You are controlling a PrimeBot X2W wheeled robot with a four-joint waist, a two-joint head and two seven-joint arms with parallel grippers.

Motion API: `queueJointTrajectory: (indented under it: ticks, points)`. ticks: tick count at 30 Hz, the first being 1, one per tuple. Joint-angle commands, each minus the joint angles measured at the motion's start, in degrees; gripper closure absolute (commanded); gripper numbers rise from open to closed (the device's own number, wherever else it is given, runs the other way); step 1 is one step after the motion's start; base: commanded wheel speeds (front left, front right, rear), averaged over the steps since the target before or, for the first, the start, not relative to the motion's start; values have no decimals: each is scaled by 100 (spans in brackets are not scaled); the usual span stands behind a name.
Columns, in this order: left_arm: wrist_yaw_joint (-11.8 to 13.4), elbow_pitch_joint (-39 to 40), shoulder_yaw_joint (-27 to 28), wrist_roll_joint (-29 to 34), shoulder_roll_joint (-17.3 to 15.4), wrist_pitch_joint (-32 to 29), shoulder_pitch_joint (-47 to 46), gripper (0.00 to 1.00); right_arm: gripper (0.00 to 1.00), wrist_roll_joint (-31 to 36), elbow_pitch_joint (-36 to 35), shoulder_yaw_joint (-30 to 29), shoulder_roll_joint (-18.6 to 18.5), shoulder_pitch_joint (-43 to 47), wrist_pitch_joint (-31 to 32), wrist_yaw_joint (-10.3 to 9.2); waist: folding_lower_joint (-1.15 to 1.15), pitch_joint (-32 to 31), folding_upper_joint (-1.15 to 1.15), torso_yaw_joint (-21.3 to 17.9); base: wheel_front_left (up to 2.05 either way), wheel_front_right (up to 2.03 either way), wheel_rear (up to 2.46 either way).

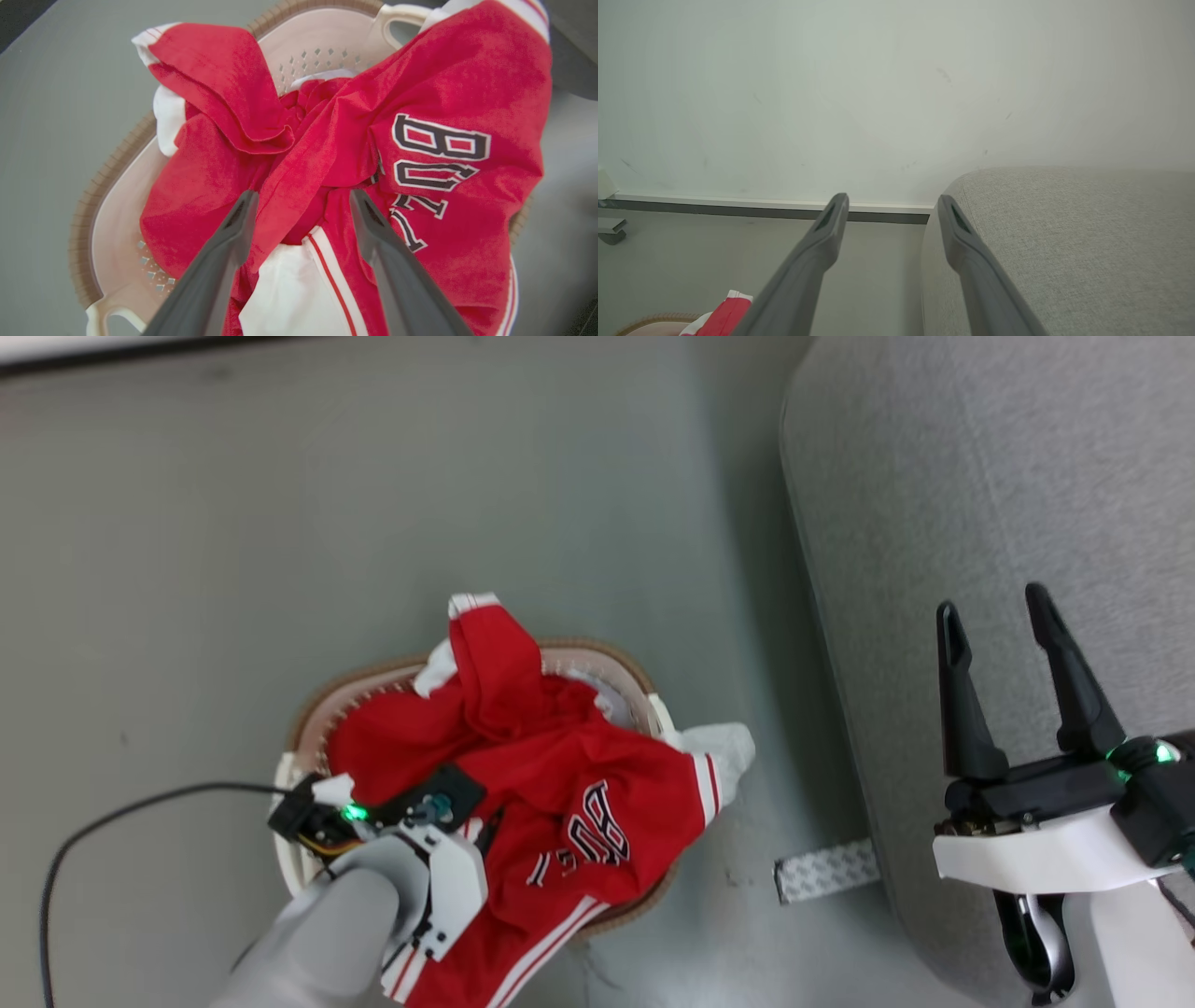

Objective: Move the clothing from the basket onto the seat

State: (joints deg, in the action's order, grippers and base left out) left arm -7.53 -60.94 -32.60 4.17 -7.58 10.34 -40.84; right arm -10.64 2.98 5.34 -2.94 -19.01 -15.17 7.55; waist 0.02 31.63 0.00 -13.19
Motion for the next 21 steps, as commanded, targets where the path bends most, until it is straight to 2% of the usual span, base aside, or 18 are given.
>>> queueJointTrajectory:
  ticks: [1,10,16,20,21]
  points:
    - [14,-197,-32,74,-8,2,-226,0,0,-91,-120,30,6,-140,2,-12,-2,501,0,-99,0,0,0]
    - [142,-782,-194,190,-51,-75,-951,0,0,-285,-486,184,4,-332,2,-12,-2,1225,0,-118,0,0,0]
    - [448,-1001,-424,455,-218,-101,-1407,0,0,-381,-693,201,5,-408,2,-12,-2,1662,0,-182,0,0,0]
    - [409,-1086,-509,482,-204,-61,-1535,0,0,-475,-747,199,5,-368,2,-12,-2,1797,0,-226,0,0,0]
    - [393,-1096,-526,477,-191,-25,-1548,11,0,-488,-748,204,5,-342,2,-12,-2,1808,0,-233,0,0,0]
